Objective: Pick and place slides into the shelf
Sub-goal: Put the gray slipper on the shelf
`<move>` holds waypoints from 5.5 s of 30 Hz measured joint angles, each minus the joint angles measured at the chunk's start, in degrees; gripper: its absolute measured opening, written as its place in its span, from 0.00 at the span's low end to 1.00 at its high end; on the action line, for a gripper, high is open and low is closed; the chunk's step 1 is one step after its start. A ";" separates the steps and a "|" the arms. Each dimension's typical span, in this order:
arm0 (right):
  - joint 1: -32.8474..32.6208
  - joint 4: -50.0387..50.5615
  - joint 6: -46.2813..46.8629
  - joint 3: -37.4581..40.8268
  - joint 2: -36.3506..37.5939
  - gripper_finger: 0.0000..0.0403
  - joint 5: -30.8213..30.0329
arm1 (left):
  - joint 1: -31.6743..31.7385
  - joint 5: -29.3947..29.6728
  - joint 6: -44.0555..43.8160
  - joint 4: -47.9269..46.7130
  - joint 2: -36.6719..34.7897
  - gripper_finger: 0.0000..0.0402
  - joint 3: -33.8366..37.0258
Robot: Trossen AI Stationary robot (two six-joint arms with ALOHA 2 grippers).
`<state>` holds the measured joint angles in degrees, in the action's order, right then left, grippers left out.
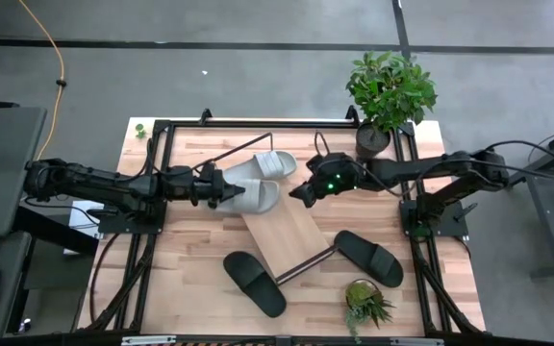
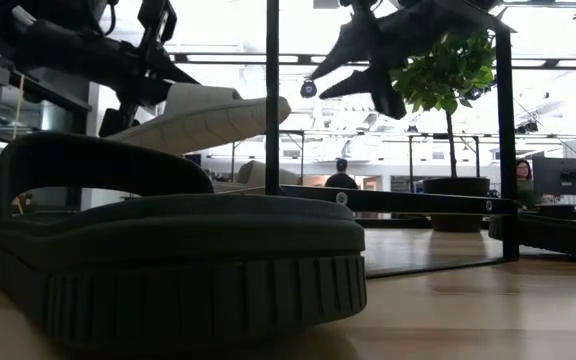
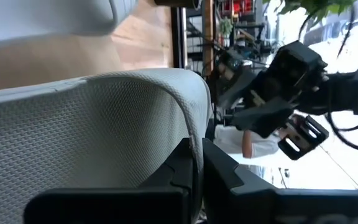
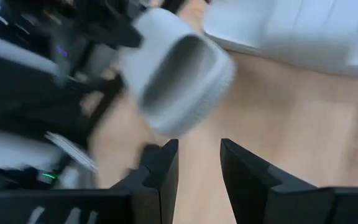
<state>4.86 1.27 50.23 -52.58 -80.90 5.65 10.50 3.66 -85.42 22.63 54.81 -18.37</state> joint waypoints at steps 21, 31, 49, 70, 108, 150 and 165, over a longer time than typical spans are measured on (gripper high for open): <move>0.00 -34.13 21.96 16.41 -0.02 0.50 -7.99 | -0.02 4.10 0.29 -0.49 0.24 0.01 -0.04; -0.13 -27.61 21.82 14.30 -0.02 0.51 -9.14 | -0.02 4.33 0.15 0.06 0.44 0.01 -0.04; -0.89 -33.16 24.01 14.28 -5.42 0.51 -8.68 | -0.76 3.89 -0.38 3.08 3.72 0.01 -0.04; -1.55 -25.91 21.38 3.43 -13.16 0.51 -6.83 | -0.81 3.88 0.06 3.36 3.70 0.01 -0.07; -1.68 -24.38 21.00 3.66 -13.04 0.08 -10.53 | -0.76 2.23 1.81 0.02 3.65 0.07 -0.11; -4.96 -11.01 27.44 20.89 11.28 0.05 -14.35 | -0.76 -3.14 10.62 10.80 1.75 0.28 -0.09; 0.95 -14.12 27.94 23.09 10.27 0.04 -9.97 | -0.81 -10.29 10.60 10.78 1.64 0.28 -0.09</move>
<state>5.82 -12.85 78.17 -29.50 -70.63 -4.32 9.69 -6.63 -74.83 33.41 56.45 -18.46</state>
